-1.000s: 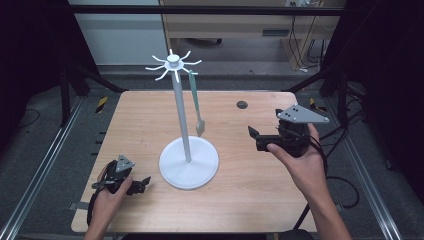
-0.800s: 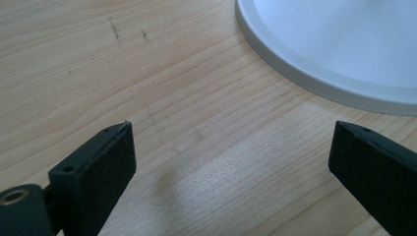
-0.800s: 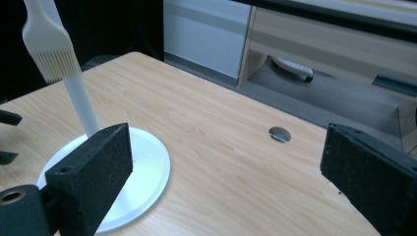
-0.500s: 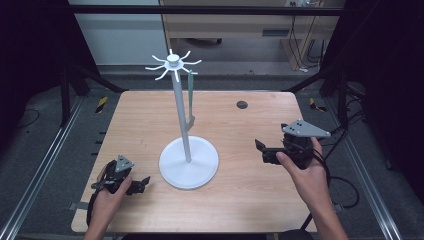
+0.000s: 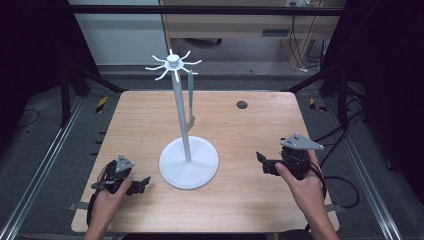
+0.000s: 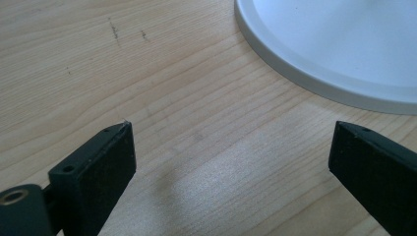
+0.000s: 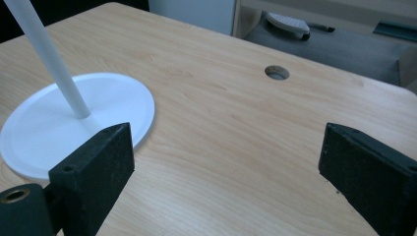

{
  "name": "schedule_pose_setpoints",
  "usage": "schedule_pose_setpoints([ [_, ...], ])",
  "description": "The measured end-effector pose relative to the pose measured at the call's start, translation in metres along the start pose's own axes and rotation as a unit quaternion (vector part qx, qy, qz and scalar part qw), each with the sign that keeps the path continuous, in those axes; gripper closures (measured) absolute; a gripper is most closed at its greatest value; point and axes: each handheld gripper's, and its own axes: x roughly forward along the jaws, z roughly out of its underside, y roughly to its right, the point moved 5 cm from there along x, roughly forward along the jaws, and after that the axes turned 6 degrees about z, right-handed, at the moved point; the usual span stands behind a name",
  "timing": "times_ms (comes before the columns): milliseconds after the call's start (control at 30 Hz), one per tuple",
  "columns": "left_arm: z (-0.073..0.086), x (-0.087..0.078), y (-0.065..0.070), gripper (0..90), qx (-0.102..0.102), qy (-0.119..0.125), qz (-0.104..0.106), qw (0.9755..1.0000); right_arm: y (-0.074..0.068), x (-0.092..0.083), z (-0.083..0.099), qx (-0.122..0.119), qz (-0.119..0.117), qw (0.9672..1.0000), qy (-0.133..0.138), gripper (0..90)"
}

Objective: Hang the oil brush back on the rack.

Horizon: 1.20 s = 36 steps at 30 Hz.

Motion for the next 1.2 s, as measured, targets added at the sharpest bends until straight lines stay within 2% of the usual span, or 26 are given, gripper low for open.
schedule_pose_setpoints([
  [333, 0.000, 0.000, 0.001, 3.5, 0.001, -0.001, 0.001, 1.0000, -0.001, 0.016, 0.028, 0.004, 0.002, 0.9996, -0.027, 10.4],
  [700, 0.000, 0.002, 0.001, 3.5, 0.003, -0.002, 0.001, 1.0000, 0.005, 0.040, 0.052, 0.030, 0.010, 0.9980, -0.054, 11.4],
  [900, 0.000, 0.002, 0.001, 3.5, 0.003, -0.003, 0.001, 1.0000, 0.011, 0.055, 0.061, 0.043, 0.017, 0.9972, -0.059, 10.9],
  [1067, 0.000, 0.003, 0.001, 3.5, 0.004, -0.003, 0.002, 1.0000, 0.014, 0.066, 0.071, 0.064, 0.027, 0.9959, -0.059, 10.8],
  [1200, -0.001, 0.003, 0.002, 3.5, 0.003, -0.001, 0.003, 1.0000, 0.013, 0.070, 0.078, 0.049, 0.032, 0.9960, -0.067, 10.8],
])
